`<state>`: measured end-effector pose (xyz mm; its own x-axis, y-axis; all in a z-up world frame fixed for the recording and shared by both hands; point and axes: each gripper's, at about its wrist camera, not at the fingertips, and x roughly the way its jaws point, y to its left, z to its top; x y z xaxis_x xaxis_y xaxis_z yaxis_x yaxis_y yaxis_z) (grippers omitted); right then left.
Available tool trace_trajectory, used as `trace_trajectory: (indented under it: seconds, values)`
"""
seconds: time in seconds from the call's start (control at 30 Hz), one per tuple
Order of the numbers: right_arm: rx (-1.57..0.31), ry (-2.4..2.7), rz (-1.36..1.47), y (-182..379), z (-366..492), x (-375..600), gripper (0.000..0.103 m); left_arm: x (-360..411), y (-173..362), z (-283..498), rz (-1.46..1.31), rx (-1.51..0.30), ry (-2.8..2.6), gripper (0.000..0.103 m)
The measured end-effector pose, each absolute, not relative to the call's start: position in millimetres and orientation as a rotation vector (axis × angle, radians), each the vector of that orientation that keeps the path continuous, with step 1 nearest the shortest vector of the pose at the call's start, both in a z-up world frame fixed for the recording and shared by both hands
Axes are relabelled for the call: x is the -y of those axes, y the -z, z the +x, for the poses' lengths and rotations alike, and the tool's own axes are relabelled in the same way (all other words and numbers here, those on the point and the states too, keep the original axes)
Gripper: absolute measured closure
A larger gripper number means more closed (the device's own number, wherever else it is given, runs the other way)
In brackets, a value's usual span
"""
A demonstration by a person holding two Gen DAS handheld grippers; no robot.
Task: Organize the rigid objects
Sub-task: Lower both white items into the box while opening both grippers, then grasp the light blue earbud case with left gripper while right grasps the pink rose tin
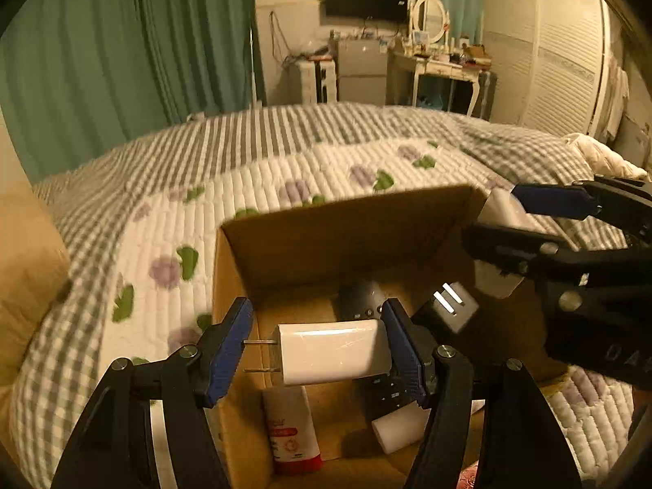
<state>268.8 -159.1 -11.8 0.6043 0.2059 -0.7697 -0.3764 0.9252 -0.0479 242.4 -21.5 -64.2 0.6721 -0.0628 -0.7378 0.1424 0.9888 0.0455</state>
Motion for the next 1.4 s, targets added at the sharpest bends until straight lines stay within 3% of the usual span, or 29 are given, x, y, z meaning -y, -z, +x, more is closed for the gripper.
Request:
trace_trajectory:
  seconds: [0.2, 0.27, 0.3, 0.43, 0.63, 0.77, 0.97, 1.27, 1.4]
  values:
    - [-0.841, -0.319, -0.191, 15, 276, 162, 0.046, 19, 67, 241, 0.111, -0.804, 0.12, 0.034]
    - [-0.818, -0.313, -0.166, 4, 276, 167, 0.026, 18, 58, 237, 0.117, -0.78, 0.119, 0.022]
    - [-0.804, -0.312, -0.157, -4, 273, 169, 0.025, 19, 52, 233, 0.124, -0.769, 0.117, 0.016]
    - [-0.759, -0.316, -0.17, -39, 252, 179, 0.025, 15, 22, 208, 0.133, -0.717, 0.121, 0.015]
    - [-0.682, -0.336, -0.218, -86, 188, 195, 0.011, 5, -15, 149, 0.092, -0.671, 0.126, 0.005]
    - [-0.689, -0.37, -0.245, -91, 147, 203, 0.008, 3, -22, 112, 0.085, -0.657, 0.131, 0.001]
    - [-0.742, -0.404, -0.275, -48, 110, 207, 0.003, 9, 11, 80, 0.075, -0.662, 0.09, 0.0]
    - [-0.824, -0.328, -0.256, 50, 106, 216, 0.003, 35, 115, 87, 0.114, -0.825, 0.091, 0.0]
    - [-0.86, -0.324, -0.233, 67, 107, 219, 0.003, 40, 139, 85, 0.126, -0.888, 0.118, 0.002]
